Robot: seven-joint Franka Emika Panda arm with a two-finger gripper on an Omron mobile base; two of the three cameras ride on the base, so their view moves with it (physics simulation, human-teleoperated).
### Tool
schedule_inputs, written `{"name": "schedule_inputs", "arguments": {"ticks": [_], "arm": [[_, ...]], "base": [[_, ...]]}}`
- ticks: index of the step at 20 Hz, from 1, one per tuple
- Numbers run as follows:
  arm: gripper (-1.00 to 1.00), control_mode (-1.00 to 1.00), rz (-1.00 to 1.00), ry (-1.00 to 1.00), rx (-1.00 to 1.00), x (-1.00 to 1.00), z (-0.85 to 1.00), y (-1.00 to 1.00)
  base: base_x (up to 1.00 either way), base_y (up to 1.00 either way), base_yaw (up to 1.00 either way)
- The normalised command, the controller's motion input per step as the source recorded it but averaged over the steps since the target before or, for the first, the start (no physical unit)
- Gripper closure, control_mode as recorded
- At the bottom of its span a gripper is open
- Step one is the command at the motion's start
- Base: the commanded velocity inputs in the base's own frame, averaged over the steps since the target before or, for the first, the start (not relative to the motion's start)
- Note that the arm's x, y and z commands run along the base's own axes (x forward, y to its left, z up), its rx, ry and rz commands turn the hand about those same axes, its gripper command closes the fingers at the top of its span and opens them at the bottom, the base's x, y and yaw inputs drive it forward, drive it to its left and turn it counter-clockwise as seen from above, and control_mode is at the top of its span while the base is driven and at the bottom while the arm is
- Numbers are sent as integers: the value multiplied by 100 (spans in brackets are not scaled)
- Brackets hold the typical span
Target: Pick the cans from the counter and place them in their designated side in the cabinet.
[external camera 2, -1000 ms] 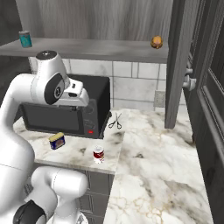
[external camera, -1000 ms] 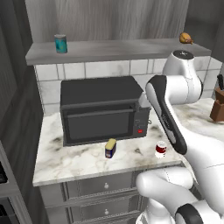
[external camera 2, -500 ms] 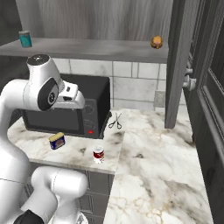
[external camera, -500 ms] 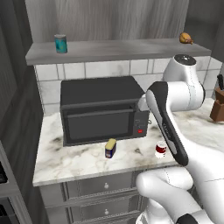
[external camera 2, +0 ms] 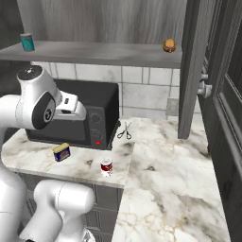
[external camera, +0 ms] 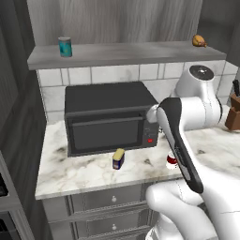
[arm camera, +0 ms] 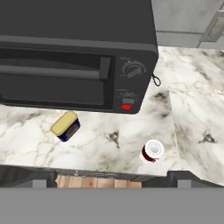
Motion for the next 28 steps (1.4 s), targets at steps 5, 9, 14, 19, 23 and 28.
{"name": "schedule_inputs", "arguments": {"ticks": [5,9,14,19,23,28], "arm": [[-100,-100,0,-4,0,-15,0,8],[-100,-100,0,0,0,-12,0,8],[-100,-100,-1,0,1,-8,0,10],[-100,-100,-2,0,0,-2,0,11],[-100,-100,-1,0,2,-2,0,6],[-100,-100,-2,0,3,-1,0,9]], "base": [[0,0,0],[0,0,0],[0,0,0],[0,0,0],[0,0,0],[0,0,0]]}}
